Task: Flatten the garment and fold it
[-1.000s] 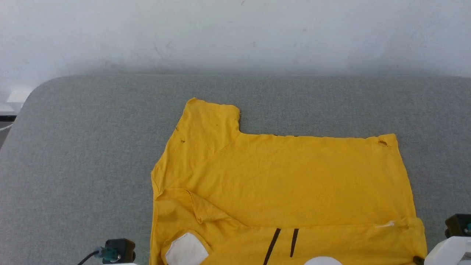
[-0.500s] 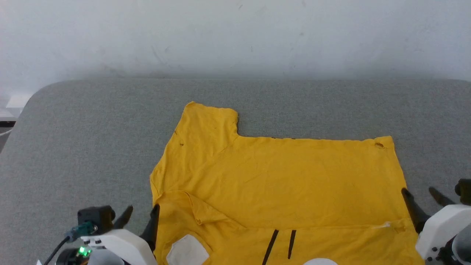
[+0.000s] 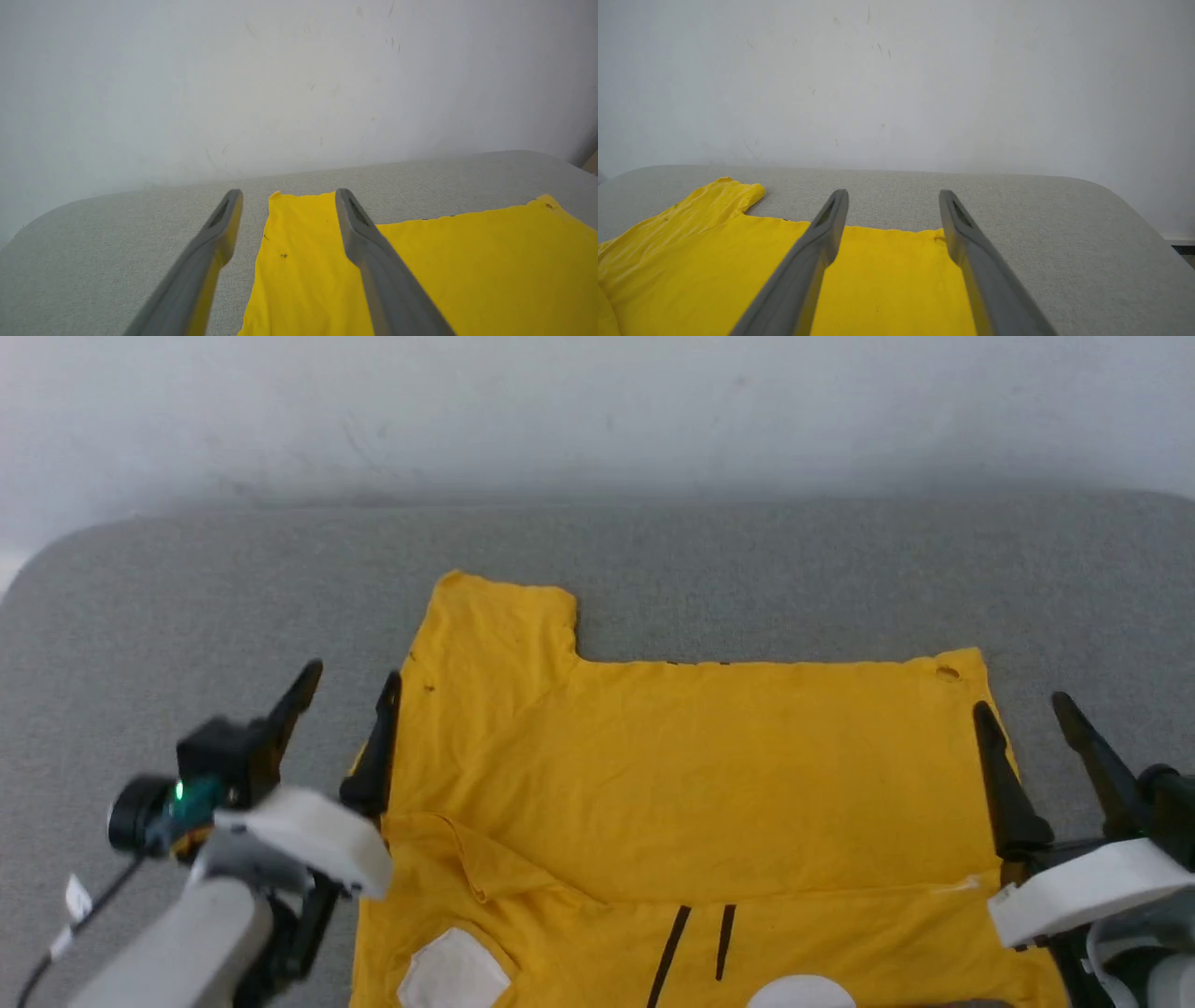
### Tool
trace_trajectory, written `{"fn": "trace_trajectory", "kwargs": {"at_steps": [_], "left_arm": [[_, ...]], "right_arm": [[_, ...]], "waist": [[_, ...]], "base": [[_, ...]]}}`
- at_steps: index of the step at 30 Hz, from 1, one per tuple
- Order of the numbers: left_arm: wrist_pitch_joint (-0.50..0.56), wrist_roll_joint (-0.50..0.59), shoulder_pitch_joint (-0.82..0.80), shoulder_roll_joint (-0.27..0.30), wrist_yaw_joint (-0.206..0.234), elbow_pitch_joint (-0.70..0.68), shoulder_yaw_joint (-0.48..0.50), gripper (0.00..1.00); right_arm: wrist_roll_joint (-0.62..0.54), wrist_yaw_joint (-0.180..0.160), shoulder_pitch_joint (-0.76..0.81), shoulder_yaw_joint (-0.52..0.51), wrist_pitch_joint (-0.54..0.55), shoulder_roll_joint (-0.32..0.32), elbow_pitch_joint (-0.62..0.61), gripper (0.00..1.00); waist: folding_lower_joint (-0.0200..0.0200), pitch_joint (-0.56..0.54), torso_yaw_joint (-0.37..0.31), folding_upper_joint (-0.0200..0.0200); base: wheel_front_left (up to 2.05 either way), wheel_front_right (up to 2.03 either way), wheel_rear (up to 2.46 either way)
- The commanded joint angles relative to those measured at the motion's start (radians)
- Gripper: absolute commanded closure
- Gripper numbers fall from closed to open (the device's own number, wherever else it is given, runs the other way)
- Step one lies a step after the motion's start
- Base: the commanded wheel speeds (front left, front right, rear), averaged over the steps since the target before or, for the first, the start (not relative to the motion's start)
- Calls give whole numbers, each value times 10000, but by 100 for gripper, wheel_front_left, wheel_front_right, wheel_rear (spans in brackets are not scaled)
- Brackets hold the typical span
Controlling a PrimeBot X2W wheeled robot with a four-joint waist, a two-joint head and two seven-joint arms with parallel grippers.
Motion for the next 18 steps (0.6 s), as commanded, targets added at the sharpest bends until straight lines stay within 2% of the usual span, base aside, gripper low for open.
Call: {"fn": "trace_trajectory", "kwargs": {"at_steps": [1, 3, 8, 12, 15, 18], "left_arm": [[295, 165, -547, 128, -120, 103, -56, 0], [1018, 279, -1297, 299, -333, 306, -195, 0], [2914, 247, -3318, 789, -1230, 967, -356, 0], [4685, -37, -4842, 1081, -2096, 1809, -533, 0], [5831, -186, -5825, 1187, -2955, 2404, -832, 0], [6876, -308, -6612, 1249, -3389, 3151, -994, 0]], "right_arm": [[-101, -9, -214, 88, -111, 61, -13, 0], [-154, -9, -368, 211, -181, 173, -36, 0], [-142, -9, -771, 538, -277, 394, -141, 0], [223, -9, -1108, 706, -447, 606, -128, 0], [565, -9, -1333, 825, -611, 724, -108, 0], [598, -9, -1500, 978, -727, 765, -82, 0]], "waist": [[-1, 598, -414, -1], [-1, 912, -635, -1], [-1, 1874, -1383, -1], [-1, 2628, -1942, -1], [-1, 3043, -2281, -1], [-1, 3363, -2555, -1]], "base": [[0, 0, 0], [0, 0, 0], [0, 0, 0], [0, 0, 0], [0, 0, 0], [0, 0, 0]]}}
